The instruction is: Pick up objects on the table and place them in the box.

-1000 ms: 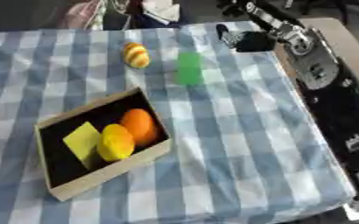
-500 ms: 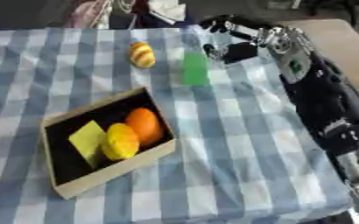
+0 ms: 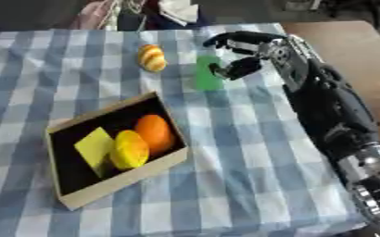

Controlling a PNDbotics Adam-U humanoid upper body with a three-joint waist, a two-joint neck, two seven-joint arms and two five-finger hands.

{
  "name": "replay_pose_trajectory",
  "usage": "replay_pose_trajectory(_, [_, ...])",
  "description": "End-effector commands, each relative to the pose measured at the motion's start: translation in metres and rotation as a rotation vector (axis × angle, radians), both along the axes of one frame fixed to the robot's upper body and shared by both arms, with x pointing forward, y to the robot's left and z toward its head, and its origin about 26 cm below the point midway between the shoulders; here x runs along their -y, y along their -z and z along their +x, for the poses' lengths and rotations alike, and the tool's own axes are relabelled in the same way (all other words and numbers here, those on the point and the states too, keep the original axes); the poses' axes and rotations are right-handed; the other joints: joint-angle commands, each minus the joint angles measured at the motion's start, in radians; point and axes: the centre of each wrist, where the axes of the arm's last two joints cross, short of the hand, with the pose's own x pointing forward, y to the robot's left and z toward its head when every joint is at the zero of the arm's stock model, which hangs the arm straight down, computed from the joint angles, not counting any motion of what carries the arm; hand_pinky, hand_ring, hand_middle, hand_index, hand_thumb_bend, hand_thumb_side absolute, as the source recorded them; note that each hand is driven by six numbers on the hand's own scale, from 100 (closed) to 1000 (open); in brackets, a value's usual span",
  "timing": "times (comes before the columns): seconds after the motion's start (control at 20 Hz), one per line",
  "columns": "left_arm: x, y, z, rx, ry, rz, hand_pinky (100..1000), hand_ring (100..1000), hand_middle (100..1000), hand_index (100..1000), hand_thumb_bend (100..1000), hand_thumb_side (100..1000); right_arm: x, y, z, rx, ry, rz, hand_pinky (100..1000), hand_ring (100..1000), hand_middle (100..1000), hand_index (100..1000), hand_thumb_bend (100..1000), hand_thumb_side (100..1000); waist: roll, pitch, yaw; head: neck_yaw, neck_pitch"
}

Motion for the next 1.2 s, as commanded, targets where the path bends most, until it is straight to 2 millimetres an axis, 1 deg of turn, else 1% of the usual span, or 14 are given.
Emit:
replay_pose_trajectory(0.05, [-0.001,-0.004,0.0,0.011,0.005,0.014,720,556,589,775,210,650,0.002,-0.016,0.003,0.034,0.004,-0.022,918,955,978,1000,100,637,-0.001,-0.015,0.002,-0.004,0.004])
replay_pose_trajectory(0.65, [0.002,-0.002,0.0,0.007,0.01,0.009,719,555,588,775,209,653,-0.003,-0.01,0.005,0.014,0.02,-0.076,916,940,970,1000,110,639,-0.003,-0.015,0.009,-0.009,0.004])
replay_pose_trajectory(1.0, [0.003,-0.002,0.0,0.006,0.013,0.007,719,554,588,776,209,654,-0.002,-0.001,0.007,-0.007,0.051,-0.125,915,935,968,1000,125,633,-0.002,-0.014,0.014,-0.012,0.004])
replay_pose_trajectory(1.05, [0.003,-0.002,0.0,0.006,0.013,0.007,719,554,588,776,209,654,-0.002,0.0,0.007,-0.01,0.055,-0.132,914,935,968,1000,120,606,-0.002,-0.014,0.014,-0.013,0.004])
replay_pose_trajectory(1.1, [0.003,-0.002,0.0,0.006,0.014,0.007,719,554,588,776,209,654,-0.001,0.001,0.007,-0.012,0.061,-0.137,914,934,968,1000,126,626,-0.001,-0.013,0.015,-0.013,0.004])
replay_pose_trajectory(1.2, [0.004,-0.002,0.0,0.006,0.014,0.006,719,553,587,776,208,654,0.0,0.003,0.007,-0.014,0.07,-0.143,912,932,964,1000,125,614,-0.001,-0.013,0.017,-0.014,0.004])
